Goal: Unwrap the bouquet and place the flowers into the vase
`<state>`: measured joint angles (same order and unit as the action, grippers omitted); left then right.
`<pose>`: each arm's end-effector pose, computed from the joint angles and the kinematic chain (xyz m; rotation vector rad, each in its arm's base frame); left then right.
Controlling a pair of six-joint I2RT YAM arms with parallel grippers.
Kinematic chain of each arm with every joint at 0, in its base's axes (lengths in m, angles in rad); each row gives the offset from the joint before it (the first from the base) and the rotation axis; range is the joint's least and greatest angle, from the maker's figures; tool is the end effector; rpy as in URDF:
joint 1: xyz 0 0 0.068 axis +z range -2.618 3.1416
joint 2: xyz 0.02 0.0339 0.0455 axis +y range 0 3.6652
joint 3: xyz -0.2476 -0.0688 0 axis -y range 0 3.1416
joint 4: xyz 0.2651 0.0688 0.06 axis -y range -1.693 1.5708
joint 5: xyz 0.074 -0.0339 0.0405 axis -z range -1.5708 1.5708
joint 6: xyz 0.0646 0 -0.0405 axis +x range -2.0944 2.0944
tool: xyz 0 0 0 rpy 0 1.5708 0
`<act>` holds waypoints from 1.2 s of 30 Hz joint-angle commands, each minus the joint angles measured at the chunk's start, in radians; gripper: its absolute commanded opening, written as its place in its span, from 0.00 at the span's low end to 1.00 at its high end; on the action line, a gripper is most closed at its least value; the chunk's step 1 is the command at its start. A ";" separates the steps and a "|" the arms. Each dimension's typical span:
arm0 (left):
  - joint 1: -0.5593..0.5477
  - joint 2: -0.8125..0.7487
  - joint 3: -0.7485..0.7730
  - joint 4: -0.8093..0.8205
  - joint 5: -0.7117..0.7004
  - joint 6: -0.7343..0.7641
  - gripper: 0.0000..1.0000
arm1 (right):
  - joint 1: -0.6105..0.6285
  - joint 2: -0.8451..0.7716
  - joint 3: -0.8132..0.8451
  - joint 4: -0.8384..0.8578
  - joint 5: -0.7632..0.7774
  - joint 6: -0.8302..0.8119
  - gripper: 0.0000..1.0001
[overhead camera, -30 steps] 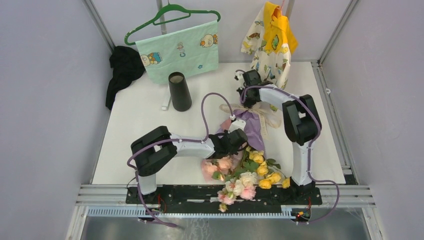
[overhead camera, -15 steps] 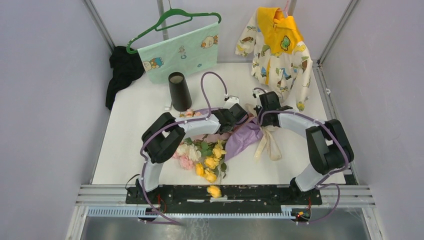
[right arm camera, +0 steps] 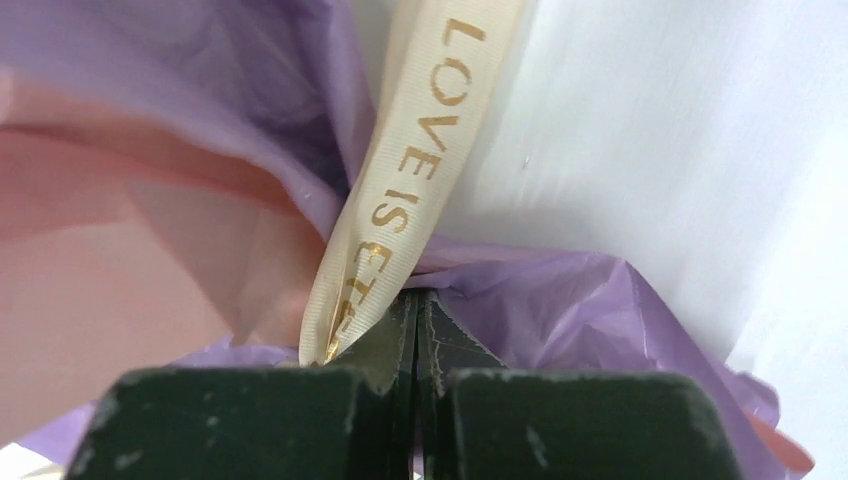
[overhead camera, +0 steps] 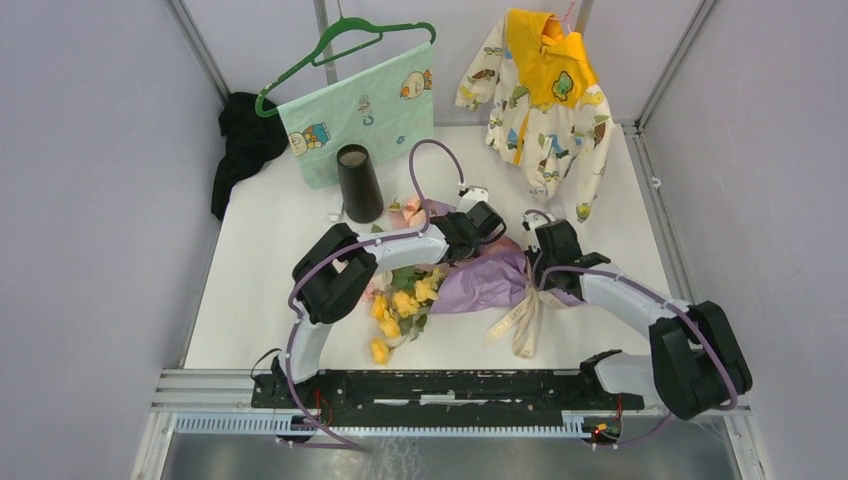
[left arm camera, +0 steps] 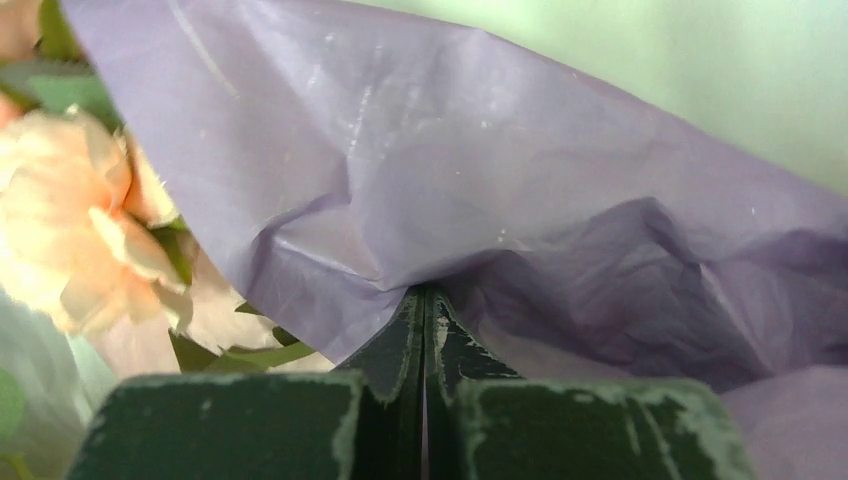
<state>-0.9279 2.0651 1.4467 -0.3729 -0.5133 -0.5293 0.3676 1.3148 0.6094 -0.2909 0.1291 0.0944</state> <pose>0.3009 -0.3488 0.1177 0.2887 2.3700 -0.0064 0.2578 0.0904 0.1109 -0.2995 2.5368 0.0120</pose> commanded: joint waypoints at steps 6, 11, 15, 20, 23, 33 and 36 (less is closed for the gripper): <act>0.003 0.102 0.232 0.068 0.008 0.078 0.02 | 0.188 -0.137 -0.169 -0.053 -0.016 0.164 0.00; -0.001 -0.002 0.187 0.049 -0.020 0.043 0.02 | 0.214 -0.207 -0.113 -0.077 0.051 0.178 0.01; -0.009 -0.179 0.071 0.022 -0.104 0.012 0.02 | 0.218 -0.232 0.017 -0.090 0.068 0.148 0.35; -0.032 -0.436 -0.023 -0.092 -0.362 -0.099 0.02 | 0.228 -0.176 0.184 -0.082 0.066 0.120 0.56; -0.036 -0.585 -0.055 -0.214 -0.530 -0.236 0.04 | 0.259 -0.133 0.274 -0.070 0.058 0.096 0.66; -0.035 -0.858 -0.059 -0.713 -0.827 -0.720 0.05 | 0.540 0.177 0.515 -0.054 0.040 -0.032 0.79; -0.035 -0.883 -0.053 -0.783 -0.856 -0.766 0.06 | 0.608 0.313 0.590 -0.049 0.009 -0.065 0.80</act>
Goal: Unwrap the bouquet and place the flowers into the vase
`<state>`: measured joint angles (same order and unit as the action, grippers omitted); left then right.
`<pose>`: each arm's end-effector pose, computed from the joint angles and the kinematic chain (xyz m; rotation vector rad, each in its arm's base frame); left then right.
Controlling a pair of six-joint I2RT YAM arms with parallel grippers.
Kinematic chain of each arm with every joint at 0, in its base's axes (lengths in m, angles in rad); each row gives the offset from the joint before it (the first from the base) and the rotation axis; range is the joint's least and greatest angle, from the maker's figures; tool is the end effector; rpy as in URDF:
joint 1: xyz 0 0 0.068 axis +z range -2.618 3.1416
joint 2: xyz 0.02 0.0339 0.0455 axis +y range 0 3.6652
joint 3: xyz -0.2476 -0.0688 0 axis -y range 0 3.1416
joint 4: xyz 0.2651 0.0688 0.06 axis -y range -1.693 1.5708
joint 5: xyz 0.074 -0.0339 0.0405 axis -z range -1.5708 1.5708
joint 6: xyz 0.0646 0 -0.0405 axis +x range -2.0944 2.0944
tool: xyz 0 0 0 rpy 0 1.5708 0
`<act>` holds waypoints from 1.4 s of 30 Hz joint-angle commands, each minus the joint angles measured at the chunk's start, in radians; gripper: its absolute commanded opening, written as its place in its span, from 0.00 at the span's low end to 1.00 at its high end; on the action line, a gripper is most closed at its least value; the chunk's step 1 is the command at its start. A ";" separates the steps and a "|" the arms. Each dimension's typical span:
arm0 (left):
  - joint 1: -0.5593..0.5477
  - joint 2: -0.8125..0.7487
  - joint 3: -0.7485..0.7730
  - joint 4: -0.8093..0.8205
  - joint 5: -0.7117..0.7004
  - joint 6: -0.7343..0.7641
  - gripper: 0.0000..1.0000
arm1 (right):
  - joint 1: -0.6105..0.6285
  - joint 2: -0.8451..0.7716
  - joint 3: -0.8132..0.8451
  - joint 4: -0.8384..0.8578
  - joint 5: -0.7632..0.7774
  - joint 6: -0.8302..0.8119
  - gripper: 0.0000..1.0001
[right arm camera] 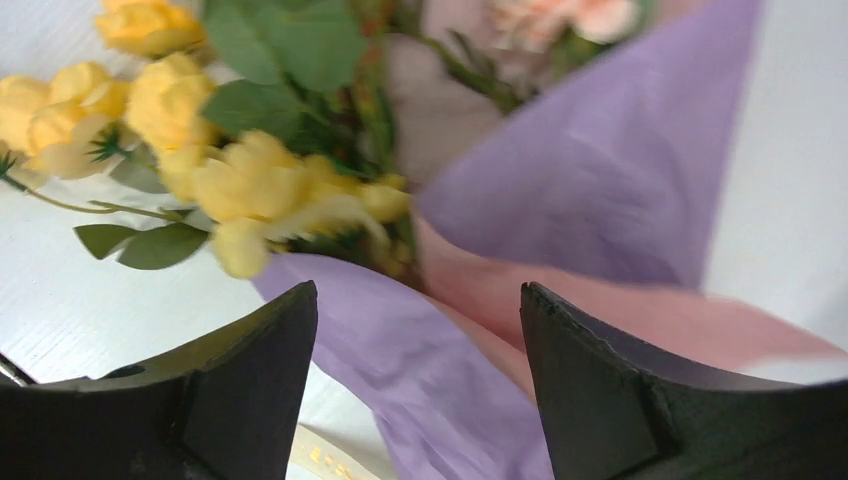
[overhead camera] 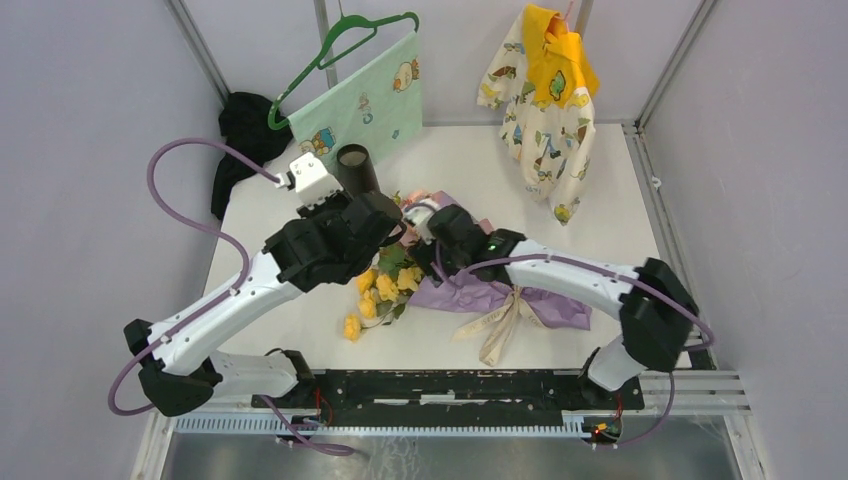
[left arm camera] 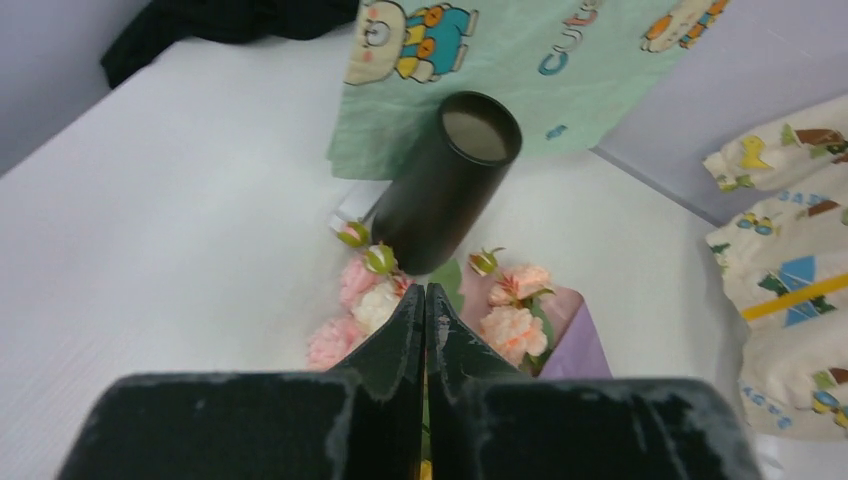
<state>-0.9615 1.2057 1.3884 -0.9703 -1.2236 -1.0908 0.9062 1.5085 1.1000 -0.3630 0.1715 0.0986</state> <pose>0.1924 -0.1695 0.3839 -0.6164 1.7064 0.0180 0.2371 0.2848 0.2144 -0.8435 2.1910 0.3004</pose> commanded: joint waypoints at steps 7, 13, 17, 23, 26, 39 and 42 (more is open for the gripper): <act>-0.001 -0.047 -0.011 -0.292 -0.170 -0.298 0.07 | 0.091 0.375 0.244 0.039 -0.085 -0.120 0.87; -0.001 -0.059 -0.020 -0.365 -0.195 -0.370 0.08 | 0.087 0.510 0.308 0.044 -0.095 -0.132 0.88; -0.002 -0.064 -0.027 -0.374 -0.200 -0.373 0.08 | 0.065 0.545 0.275 0.067 -0.122 -0.115 0.80; -0.002 -0.067 -0.035 -0.381 -0.203 -0.384 0.09 | 0.001 0.463 0.109 0.125 -0.168 -0.064 0.27; -0.001 -0.065 -0.032 -0.381 -0.205 -0.383 0.09 | -0.026 0.376 -0.011 0.158 -0.141 -0.044 0.10; -0.001 0.003 0.007 -0.372 -0.183 -0.371 0.09 | -0.201 0.308 0.006 0.112 -0.042 0.079 0.00; -0.001 0.009 -0.003 -0.336 -0.178 -0.343 0.09 | -0.205 0.429 0.230 0.057 -0.038 0.065 0.00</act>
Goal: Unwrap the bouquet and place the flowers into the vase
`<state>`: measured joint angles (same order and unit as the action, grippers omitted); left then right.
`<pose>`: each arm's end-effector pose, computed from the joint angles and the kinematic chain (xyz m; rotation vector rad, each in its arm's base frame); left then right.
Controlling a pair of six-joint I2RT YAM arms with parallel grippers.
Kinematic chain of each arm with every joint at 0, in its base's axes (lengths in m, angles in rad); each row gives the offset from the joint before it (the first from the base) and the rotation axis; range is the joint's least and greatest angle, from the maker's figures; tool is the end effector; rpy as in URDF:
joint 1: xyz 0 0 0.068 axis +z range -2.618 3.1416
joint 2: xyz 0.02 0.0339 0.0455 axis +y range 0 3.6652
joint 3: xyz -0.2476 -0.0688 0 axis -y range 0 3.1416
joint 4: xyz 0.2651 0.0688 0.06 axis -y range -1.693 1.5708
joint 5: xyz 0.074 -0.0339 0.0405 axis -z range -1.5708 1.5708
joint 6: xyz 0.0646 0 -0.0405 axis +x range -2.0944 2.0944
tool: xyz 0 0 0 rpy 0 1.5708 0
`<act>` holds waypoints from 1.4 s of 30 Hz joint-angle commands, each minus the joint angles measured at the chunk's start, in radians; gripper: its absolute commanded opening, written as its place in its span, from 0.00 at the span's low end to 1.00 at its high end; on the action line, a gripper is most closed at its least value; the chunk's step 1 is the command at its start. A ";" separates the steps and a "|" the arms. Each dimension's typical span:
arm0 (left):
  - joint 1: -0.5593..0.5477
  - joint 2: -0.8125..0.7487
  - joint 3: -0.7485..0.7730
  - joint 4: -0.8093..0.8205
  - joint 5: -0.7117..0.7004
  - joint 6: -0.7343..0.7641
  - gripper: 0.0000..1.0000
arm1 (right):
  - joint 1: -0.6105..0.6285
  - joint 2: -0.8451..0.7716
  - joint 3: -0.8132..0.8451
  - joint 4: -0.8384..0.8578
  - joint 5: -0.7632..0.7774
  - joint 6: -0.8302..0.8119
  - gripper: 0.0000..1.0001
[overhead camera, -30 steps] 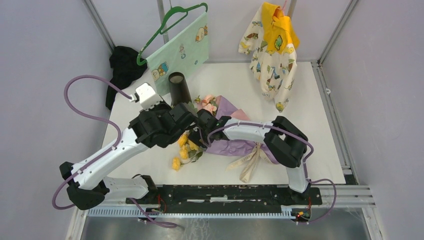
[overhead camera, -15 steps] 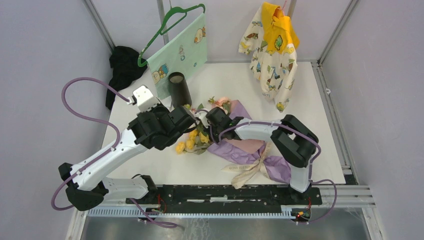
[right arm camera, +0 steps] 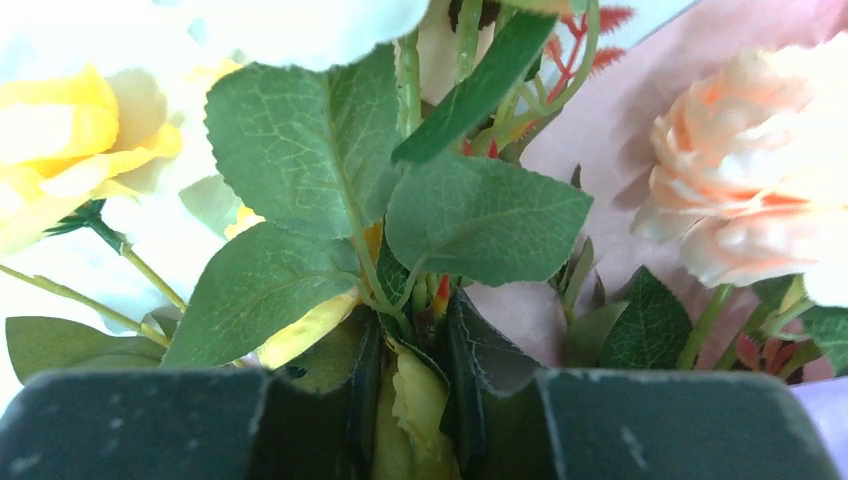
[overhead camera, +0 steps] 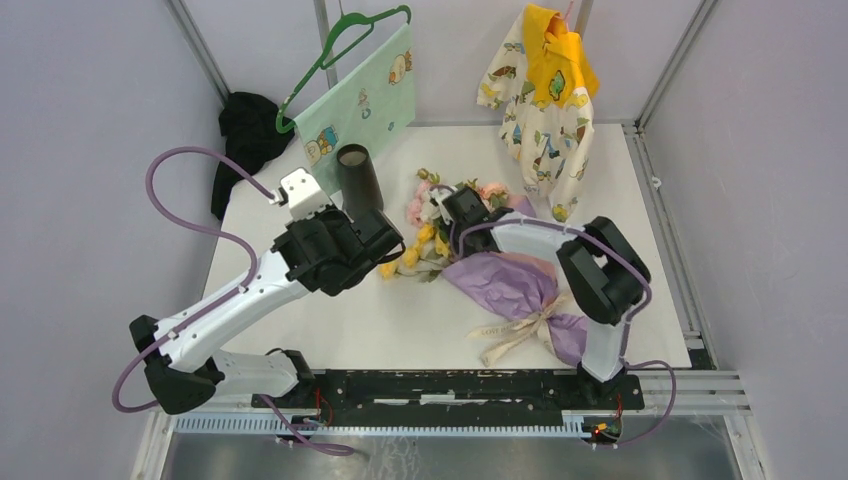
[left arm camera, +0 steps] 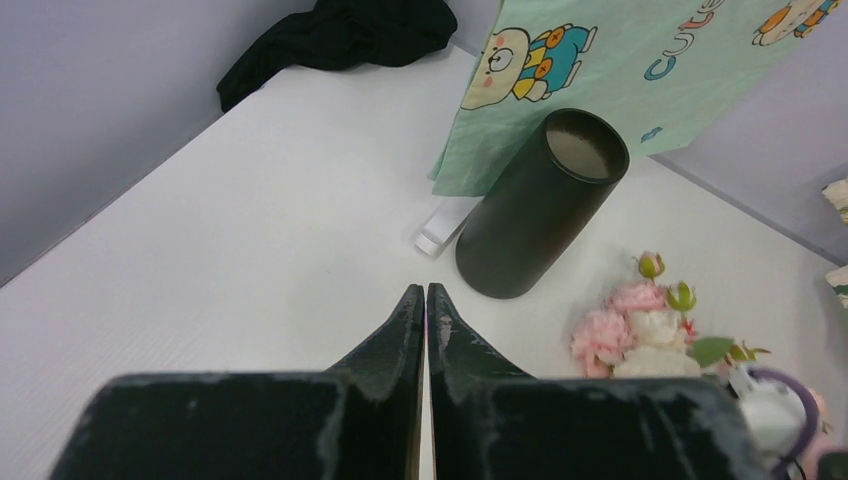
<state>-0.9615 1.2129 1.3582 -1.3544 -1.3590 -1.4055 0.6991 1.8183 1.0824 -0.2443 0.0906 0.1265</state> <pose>0.1765 -0.1425 0.3612 -0.6396 1.6556 0.2384 0.3057 0.2494 0.1052 -0.6885 2.4637 0.2059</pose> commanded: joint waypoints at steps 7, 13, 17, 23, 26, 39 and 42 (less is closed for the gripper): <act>-0.004 0.023 -0.005 0.166 -0.015 0.082 0.11 | -0.044 0.486 0.890 -0.236 0.002 0.048 0.00; -0.003 0.026 -0.027 0.264 -0.013 0.177 0.12 | -0.085 0.545 0.979 -0.138 -0.018 0.095 0.11; -0.003 0.049 -0.041 0.381 0.015 0.280 0.12 | -0.102 0.455 0.877 -0.027 0.022 0.065 0.31; -0.003 0.098 -0.065 0.504 0.072 0.380 0.12 | -0.105 0.209 0.680 0.110 0.108 -0.026 0.55; -0.003 0.128 -0.068 0.563 0.109 0.426 0.13 | -0.105 0.063 0.584 0.145 0.154 -0.061 0.69; -0.003 0.173 -0.130 0.784 0.260 0.574 0.13 | -0.103 -0.532 -0.068 0.162 0.051 -0.035 0.87; -0.003 0.178 -0.139 0.791 0.265 0.575 0.13 | -0.095 -0.612 -0.245 0.145 0.005 -0.004 0.75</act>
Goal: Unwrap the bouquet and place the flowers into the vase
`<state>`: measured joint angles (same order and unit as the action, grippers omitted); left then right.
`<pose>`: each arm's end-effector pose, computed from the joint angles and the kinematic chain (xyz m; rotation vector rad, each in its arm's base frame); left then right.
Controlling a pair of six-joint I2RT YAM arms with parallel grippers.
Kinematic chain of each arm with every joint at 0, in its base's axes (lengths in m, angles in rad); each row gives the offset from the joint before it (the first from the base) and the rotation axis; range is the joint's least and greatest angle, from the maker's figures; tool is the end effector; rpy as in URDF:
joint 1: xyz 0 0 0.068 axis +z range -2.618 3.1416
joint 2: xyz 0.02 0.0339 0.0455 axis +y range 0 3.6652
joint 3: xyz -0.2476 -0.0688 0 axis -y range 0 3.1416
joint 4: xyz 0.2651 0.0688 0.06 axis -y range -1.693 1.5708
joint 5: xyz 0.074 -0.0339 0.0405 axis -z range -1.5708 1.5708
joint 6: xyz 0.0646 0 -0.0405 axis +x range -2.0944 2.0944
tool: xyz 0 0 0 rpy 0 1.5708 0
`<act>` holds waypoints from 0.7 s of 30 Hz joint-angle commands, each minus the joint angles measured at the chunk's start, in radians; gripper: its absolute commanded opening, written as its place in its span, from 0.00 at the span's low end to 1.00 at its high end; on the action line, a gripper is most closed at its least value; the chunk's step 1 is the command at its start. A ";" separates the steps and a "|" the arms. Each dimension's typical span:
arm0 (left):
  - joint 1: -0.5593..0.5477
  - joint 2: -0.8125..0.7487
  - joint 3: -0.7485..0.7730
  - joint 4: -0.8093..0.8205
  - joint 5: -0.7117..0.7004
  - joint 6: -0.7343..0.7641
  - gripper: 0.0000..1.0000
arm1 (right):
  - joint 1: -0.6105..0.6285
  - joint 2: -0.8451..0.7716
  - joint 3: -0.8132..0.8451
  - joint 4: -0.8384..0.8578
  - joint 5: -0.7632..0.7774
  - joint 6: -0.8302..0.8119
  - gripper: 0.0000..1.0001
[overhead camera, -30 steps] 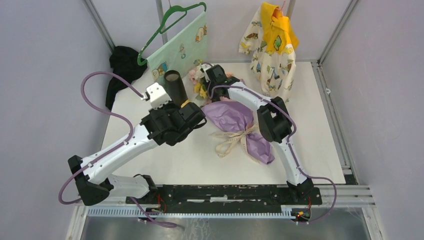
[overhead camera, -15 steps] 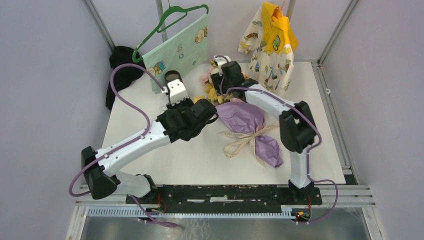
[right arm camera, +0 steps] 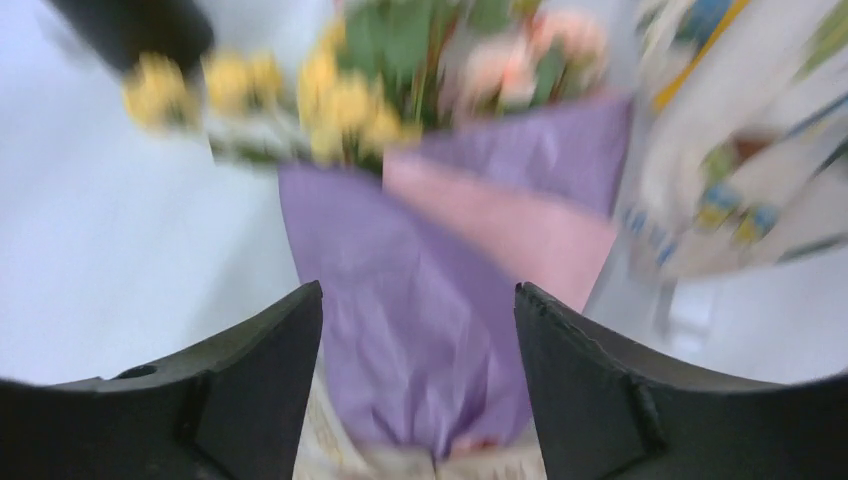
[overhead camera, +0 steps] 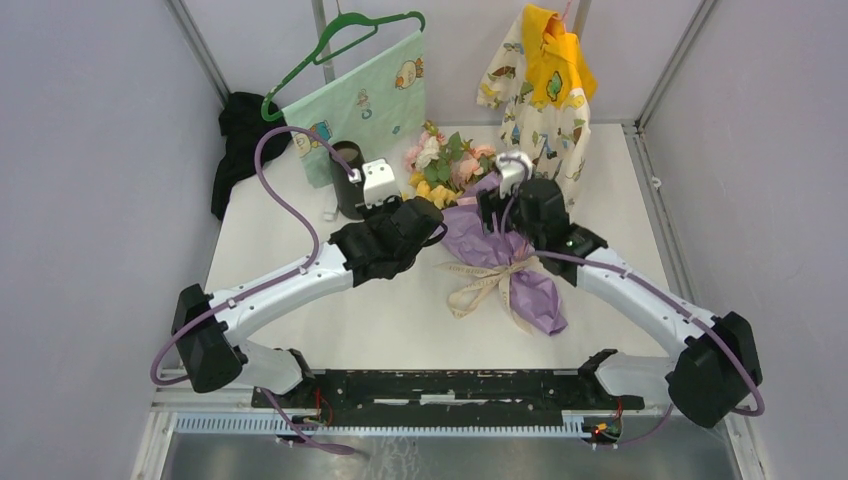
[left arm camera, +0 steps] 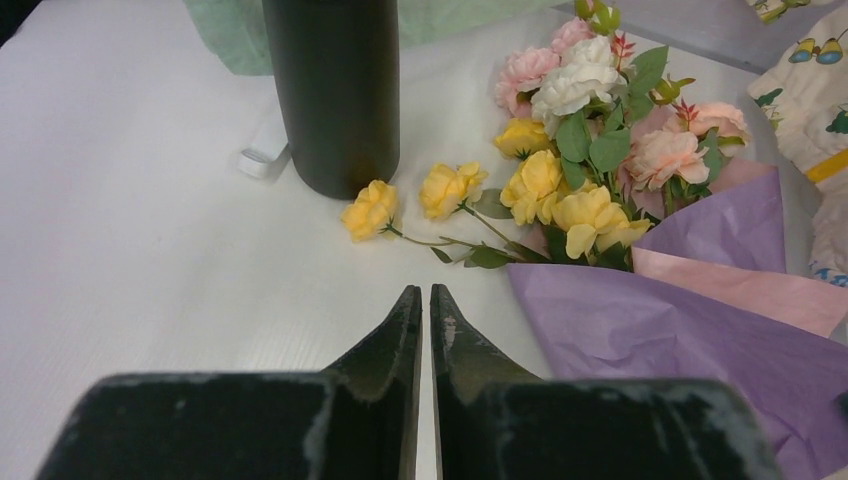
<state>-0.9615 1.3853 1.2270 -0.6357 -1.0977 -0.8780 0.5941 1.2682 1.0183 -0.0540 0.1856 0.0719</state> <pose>0.2292 -0.2279 0.3005 -0.3844 1.8634 0.0833 0.2960 0.1855 0.3013 -0.3602 1.8443 0.2852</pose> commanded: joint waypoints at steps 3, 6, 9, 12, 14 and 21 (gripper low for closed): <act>-0.001 0.013 -0.001 0.074 0.004 0.049 0.13 | 0.023 -0.107 -0.304 -0.082 -0.120 0.091 0.60; -0.001 0.019 0.007 0.081 0.018 0.053 0.13 | 0.039 -0.167 -0.399 -0.108 -0.107 0.127 0.59; -0.001 0.033 0.006 0.093 0.039 0.054 0.13 | 0.049 -0.233 -0.455 -0.136 -0.069 0.144 0.59; -0.002 0.056 0.006 0.115 0.066 0.060 0.13 | 0.050 -0.269 -0.485 -0.158 -0.042 0.150 0.59; -0.001 0.076 0.006 0.142 0.083 0.077 0.13 | 0.050 -0.282 -0.496 -0.155 -0.046 0.152 0.59; 0.000 0.164 0.036 0.175 0.092 0.096 0.13 | 0.077 -0.254 -0.488 -0.145 -0.109 0.167 0.51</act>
<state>-0.9615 1.5158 1.2213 -0.5167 -1.0016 -0.8192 0.6476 0.9993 0.5255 -0.2417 0.1047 0.2150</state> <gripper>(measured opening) 0.132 0.524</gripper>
